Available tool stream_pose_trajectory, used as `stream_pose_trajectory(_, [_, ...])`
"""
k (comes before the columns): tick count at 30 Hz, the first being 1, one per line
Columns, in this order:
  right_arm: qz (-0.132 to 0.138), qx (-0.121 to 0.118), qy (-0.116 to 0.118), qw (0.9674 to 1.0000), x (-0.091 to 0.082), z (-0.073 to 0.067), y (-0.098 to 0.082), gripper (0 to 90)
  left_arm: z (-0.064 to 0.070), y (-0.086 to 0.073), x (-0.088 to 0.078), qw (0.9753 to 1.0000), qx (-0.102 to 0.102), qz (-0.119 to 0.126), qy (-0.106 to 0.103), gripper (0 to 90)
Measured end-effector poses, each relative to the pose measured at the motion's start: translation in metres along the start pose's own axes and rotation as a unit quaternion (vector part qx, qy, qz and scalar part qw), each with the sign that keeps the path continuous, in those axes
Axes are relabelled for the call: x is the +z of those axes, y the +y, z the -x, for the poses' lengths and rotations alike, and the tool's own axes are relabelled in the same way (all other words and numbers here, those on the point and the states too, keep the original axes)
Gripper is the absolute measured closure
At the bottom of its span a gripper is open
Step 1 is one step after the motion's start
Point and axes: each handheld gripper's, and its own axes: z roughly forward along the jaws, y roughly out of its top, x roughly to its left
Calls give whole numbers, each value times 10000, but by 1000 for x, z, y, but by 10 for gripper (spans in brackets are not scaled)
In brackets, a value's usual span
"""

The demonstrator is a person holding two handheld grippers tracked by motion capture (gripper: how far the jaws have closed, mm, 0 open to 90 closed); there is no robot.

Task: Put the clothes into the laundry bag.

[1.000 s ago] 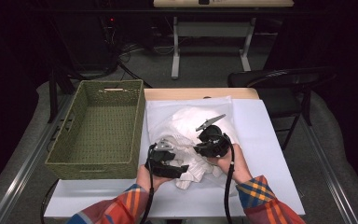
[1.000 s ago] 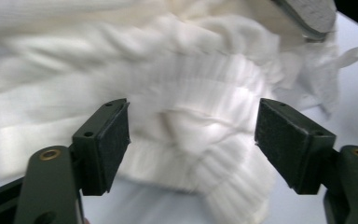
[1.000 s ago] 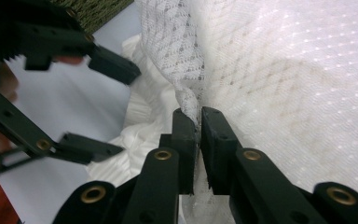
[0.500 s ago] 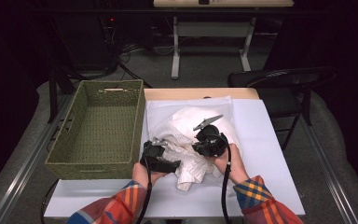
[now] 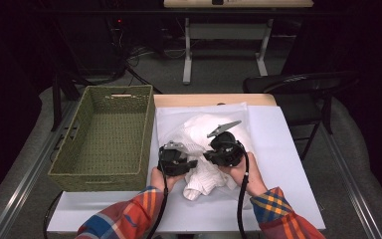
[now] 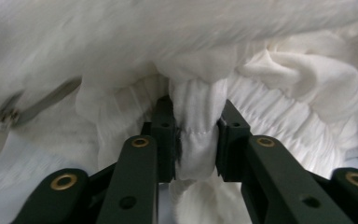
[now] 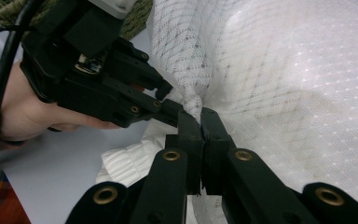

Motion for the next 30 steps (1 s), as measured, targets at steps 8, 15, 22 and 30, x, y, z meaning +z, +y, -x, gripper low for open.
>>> stream_pose_trajectory(8, [87, -5, 188, 9998, -8, 2, -1, 895, 2, 23, 4, 9988, -13, 464, 151, 747])
stream_pose_trajectory(15, [-142, 76, 117, 9998, 1, 10, -7, 889, -10, 18, 11, 9992, 189, 133, 324, 625])
stream_pose_trajectory(22, [-150, 106, -34, 9998, 2, 13, -8, 884, -4, 11, -7, 9969, 560, -178, 521, 281])
stream_pose_trajectory(30, [-169, 60, -102, 9998, 4, 11, -9, 883, 18, -5, -24, 9940, 875, -550, 373, 137])
